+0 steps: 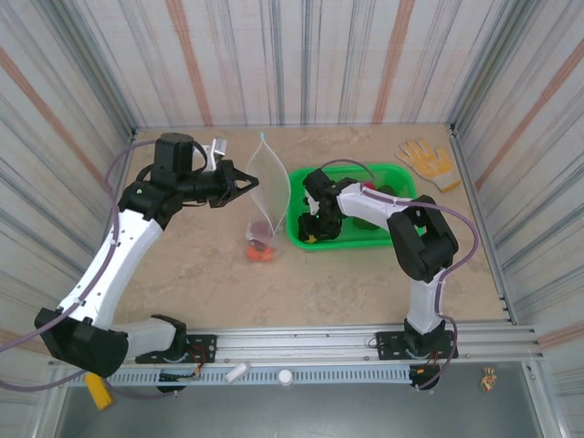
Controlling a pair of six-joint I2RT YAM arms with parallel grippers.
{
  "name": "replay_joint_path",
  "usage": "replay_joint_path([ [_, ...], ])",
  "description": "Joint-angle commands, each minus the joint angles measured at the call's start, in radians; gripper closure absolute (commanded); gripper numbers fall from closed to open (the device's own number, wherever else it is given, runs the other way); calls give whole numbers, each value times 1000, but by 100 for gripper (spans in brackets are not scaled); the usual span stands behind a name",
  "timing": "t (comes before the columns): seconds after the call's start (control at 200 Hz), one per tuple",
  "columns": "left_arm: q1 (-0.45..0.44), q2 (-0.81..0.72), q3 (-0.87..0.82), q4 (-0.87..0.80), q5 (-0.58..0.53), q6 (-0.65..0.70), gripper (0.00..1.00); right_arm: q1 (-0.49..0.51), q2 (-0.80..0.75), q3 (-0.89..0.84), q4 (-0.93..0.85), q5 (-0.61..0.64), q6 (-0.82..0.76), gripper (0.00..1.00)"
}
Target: Place the food in the zip-top bag and seal the zipper
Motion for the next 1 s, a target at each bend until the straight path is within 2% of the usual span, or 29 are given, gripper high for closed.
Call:
replay_joint_path([
  [0.0,12,-25,-9,-9,16,25,100,1,14,21,12,31,5,48],
  [0.125,12,-20,-10,-6,21,25,100,-10,-19,11,19,70,1,61],
  [0.195,12,-19,-13,-3,25,24,100,-20,-47,4,21,81,-6,65],
  [0.671,11,-12,-24,12,27,4,100,-107,-321,-50,-9,94,-48,66],
  [0.997,-16,-2,-21,22,17,-7,100,-99,-507,58,-87,92,-112,65],
])
